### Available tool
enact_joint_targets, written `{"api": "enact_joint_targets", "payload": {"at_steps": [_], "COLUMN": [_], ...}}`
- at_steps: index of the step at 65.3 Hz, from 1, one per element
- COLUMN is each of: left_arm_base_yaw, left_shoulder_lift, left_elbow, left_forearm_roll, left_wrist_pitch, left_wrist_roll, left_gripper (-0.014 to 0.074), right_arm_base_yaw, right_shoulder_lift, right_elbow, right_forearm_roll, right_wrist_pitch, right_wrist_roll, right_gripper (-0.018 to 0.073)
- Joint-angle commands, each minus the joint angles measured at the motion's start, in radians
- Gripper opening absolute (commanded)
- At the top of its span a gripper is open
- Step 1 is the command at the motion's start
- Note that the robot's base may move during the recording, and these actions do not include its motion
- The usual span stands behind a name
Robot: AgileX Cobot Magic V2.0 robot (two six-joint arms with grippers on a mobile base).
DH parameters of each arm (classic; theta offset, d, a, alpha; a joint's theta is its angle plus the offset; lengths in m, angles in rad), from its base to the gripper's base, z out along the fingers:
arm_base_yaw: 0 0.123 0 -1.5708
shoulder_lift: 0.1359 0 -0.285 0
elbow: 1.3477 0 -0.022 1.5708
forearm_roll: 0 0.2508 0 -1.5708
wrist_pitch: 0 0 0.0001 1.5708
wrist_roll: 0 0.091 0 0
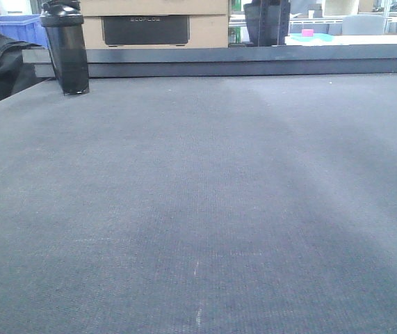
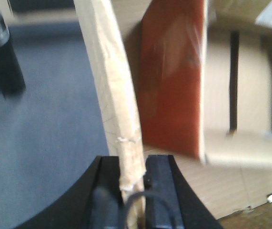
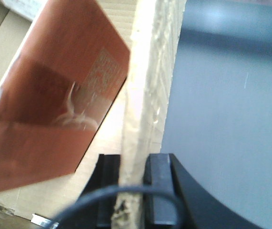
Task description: Stack two boxes on right shelf middle
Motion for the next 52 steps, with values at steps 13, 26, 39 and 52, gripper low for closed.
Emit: {"api": "enact_joint_targets", "payload": {"at_steps": [13,26,39,52], "left_arm_base_yaw": [0.008,0.008,0.008,0.008], "left_shoulder_lift": [-0.012,-0.012,-0.012,-0.012], "left_elbow": [-0.02,-0.02,-0.02,-0.02], "left_forearm_roll": [0.03,0.032,0.032,0.032], "left_wrist_pitch": [-0.022,-0.022,-0.022,-0.022], "left_wrist_roll": [0.007,0.007,0.007,0.007], "left_gripper": [-0.0111,-0.0111,-0.0111,-0.0111], "right_arm_base_yaw": [-0.009,-0.009,-0.009,-0.009], "right_shoulder_lift": [-0.014,-0.014,-0.014,-0.014], "right_elbow": [-0.013,-0.013,-0.013,-0.013], "right_forearm_roll": [-0.045,-0.045,-0.045,-0.043], "right_wrist_pitch": [-0.045,-0.047,-0.047,-0.047], "right_wrist_roll": [-0.011,-0.011,-0.011,-0.011], "right_gripper": [-0.0153,-0.0153,-0.0153,-0.0153]}}
